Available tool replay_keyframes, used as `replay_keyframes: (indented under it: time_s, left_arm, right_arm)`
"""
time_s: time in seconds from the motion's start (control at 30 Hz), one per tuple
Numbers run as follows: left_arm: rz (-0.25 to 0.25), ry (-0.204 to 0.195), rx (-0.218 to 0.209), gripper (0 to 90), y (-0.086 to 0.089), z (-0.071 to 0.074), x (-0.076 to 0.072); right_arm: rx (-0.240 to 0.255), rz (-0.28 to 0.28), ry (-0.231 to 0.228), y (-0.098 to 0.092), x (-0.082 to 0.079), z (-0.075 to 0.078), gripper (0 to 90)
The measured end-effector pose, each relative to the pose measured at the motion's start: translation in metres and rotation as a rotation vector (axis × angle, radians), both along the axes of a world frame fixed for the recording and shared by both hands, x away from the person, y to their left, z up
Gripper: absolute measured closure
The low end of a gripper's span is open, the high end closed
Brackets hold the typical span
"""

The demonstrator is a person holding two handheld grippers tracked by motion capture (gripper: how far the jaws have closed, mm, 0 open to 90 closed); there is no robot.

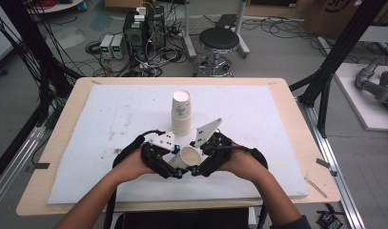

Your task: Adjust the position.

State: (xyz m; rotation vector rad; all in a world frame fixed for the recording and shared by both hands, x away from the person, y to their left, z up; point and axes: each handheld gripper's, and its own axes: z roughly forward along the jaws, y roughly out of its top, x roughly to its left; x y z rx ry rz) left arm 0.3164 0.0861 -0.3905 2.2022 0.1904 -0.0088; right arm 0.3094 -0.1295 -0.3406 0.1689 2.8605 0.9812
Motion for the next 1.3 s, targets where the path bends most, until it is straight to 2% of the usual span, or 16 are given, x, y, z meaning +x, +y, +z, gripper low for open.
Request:
replay_keyframes:
  time_s: [0.03, 0.07, 0.1, 0.13, 0.27, 0.3, 0.33, 0.37, 0.47, 0.63, 0.77, 0.87, 0.93, 0.97, 1.1, 1.3]
  left_arm:
    - [0.011, 0.004, -0.006, 32.5, 0.002, -0.001, 0.001]
    - [0.025, 0.002, -0.014, 32.5, 0.005, -0.003, 0.001]
    - [0.039, 0.006, -0.028, 32.0, 0.007, -0.004, 0.002]
    - [0.054, 0.007, -0.039, 32.0, 0.009, -0.006, 0.002]
    - [0.105, 0.005, -0.091, 31.6, 0.020, -0.010, 0.003]
    - [0.130, 0.006, -0.125, 31.3, 0.025, -0.013, 0.003]
    - [0.130, 0.006, -0.125, 31.3, 0.025, -0.013, 0.003]
    - [0.142, 0.003, -0.129, 31.0, 0.028, -0.014, 0.003]
    - [0.212, -0.008, -0.210, 31.1, 0.040, -0.018, 0.003]
    - [0.283, -0.035, -0.281, 30.8, 0.053, -0.023, 0.003]
    - [0.344, -0.064, -0.337, 30.6, 0.065, -0.027, 0.003]
    - [0.363, -0.074, -0.360, 30.6, 0.069, -0.026, 0.003]
    - [0.381, -0.094, -0.392, 30.6, 0.073, -0.025, 0.002]
    - [0.407, -0.116, -0.433, 30.6, 0.076, -0.025, 0.000]
    - [0.451, -0.164, -0.479, 30.2, 0.082, -0.024, -0.004]
    - [0.489, -0.203, -0.506, 29.7, 0.088, -0.022, -0.007]
  right_arm:
    - [0.047, -0.018, -0.006, -0.007, 0.000, 0.003, 20.9]
    - [0.047, -0.018, -0.006, -0.007, 0.000, 0.003, 20.9]
    - [0.088, -0.039, -0.017, -0.014, 0.000, 0.006, 20.9]
    - [0.088, -0.039, -0.017, -0.014, 0.000, 0.006, 20.9]
    - [0.182, -0.096, -0.040, -0.033, 0.001, 0.008, 21.0]
    - [0.252, -0.147, -0.068, -0.045, 0.000, 0.007, 20.9]
    - [0.252, -0.147, -0.068, -0.045, 0.000, 0.007, 20.9]
    - [0.338, -0.194, -0.080, -0.057, -0.002, 0.005, 21.0]
    - [0.415, -0.261, -0.111, -0.076, -0.007, 0.000, 21.0]
    - [0.442, -0.399, -0.147, -0.106, -0.011, -0.018, 21.0]
    - [0.461, -0.470, -0.131, -0.123, -0.015, -0.031, 21.0]
    - [0.468, -0.495, -0.133, -0.130, -0.017, -0.036, 21.0]
    - [0.464, -0.506, -0.139, -0.131, -0.018, -0.037, 21.0]
    - [0.459, -0.520, -0.153, -0.133, -0.018, -0.040, 21.0]
    - [0.458, -0.573, -0.174, -0.136, -0.017, -0.049, 21.0]
    - [0.456, -0.601, -0.186, -0.139, -0.015, -0.053, 21.1]
